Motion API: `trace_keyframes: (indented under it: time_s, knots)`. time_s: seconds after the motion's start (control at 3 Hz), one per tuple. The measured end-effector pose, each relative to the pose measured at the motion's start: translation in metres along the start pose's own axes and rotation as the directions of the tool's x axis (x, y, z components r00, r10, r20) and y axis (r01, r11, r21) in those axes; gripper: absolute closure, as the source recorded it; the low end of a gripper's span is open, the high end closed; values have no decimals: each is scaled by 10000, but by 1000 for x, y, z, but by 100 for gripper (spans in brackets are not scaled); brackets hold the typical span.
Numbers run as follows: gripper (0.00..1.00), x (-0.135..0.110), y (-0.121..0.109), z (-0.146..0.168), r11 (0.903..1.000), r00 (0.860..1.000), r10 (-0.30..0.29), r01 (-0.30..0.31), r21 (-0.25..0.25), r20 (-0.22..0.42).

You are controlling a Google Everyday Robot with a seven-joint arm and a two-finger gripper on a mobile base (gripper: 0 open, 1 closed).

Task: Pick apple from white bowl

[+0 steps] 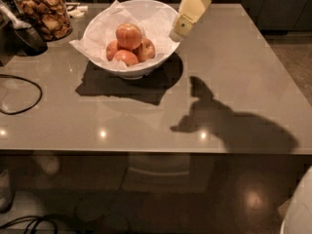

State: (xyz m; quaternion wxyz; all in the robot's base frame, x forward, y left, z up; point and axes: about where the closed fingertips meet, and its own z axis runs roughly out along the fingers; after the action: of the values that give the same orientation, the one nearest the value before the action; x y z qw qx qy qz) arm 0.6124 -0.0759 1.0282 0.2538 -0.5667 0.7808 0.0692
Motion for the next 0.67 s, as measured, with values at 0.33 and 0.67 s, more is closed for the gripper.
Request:
trace_keyframes:
  time_s: [0.33, 0.67]
  knots:
    - [0, -6, 3, 7, 9995, 9958, -152, 176, -258, 904]
    - [0, -24, 2, 24, 9959, 9753, 6, 194, -881, 2211]
